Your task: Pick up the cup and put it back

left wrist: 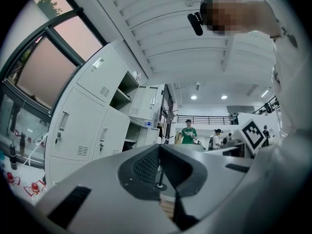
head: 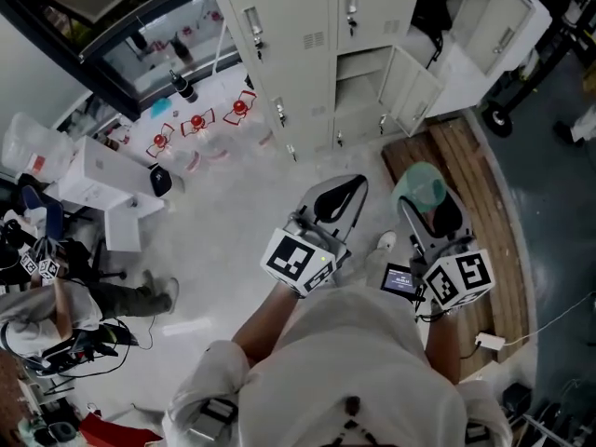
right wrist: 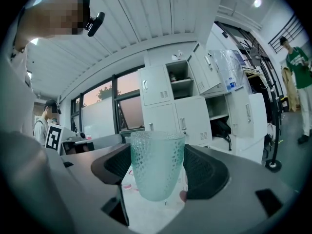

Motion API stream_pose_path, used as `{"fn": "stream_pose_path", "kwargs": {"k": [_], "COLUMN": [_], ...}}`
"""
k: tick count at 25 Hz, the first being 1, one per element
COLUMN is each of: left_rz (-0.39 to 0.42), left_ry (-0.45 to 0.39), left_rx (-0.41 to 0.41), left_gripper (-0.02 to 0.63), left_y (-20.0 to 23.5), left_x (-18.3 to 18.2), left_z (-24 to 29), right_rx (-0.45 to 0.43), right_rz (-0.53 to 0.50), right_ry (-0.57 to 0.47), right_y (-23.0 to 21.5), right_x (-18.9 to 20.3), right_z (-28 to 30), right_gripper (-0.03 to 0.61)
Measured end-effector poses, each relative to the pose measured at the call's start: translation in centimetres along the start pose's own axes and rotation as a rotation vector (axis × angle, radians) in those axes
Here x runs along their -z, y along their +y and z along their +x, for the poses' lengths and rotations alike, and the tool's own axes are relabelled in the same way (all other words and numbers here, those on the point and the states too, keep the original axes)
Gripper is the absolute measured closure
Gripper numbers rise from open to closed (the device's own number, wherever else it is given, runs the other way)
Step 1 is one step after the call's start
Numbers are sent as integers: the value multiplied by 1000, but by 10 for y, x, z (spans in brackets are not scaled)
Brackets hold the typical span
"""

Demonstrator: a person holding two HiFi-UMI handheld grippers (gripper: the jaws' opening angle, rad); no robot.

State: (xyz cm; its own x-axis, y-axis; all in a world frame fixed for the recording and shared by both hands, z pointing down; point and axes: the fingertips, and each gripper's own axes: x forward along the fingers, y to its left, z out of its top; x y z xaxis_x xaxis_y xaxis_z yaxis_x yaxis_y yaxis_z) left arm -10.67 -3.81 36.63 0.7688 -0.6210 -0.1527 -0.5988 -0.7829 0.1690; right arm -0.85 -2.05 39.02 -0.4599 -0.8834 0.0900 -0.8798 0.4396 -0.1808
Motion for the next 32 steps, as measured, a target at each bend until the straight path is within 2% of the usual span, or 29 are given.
{"fn": "stream_pose_path", "kwargs": {"k": [8, 17, 25, 32], "left_rz": [31, 83, 94, 117], "left_ry": [-2, -39, -61, -60], "left_rx": [-93, -214, -289, -286], "left_gripper": [604, 605, 604, 604], "left_y": [34, 59, 64, 89], "left_x": [6, -4, 0, -9], "left_z": [45, 150, 222, 263], "right_rx": [-90, -206, -240, -222], "right_rz": [21, -8, -51, -10], "right_ry": [8, 10, 26, 4], "right_y": [-49, -147, -223, -259], "right_x": [-3, -37, -49, -60], "right_z": [51, 103, 118, 149], "right_gripper": [250, 250, 250, 250]}}
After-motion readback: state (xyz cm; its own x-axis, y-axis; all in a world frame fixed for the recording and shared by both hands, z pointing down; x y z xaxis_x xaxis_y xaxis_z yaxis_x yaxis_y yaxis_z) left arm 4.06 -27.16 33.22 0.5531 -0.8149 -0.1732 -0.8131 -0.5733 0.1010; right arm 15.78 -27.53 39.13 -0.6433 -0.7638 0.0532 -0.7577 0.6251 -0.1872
